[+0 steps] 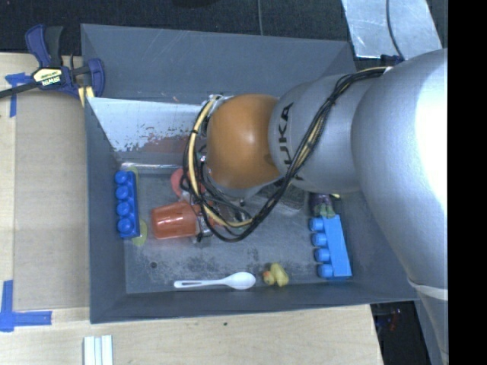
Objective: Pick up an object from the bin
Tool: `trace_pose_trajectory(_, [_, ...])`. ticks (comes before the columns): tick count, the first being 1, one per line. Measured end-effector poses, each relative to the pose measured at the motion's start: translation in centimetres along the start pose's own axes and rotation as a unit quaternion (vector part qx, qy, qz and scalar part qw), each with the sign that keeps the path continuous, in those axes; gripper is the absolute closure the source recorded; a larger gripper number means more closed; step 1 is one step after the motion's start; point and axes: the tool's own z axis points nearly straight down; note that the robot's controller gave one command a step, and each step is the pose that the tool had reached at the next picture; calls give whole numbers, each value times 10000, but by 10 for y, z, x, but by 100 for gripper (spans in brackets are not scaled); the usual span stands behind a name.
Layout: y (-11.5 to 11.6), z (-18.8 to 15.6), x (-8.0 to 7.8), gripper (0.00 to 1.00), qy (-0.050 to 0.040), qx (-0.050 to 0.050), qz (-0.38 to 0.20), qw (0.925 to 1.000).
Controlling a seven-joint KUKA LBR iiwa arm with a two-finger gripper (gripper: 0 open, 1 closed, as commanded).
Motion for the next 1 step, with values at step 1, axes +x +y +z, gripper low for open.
trace_pose_trajectory(1, [0, 0, 0, 100, 1, 0, 0, 10000])
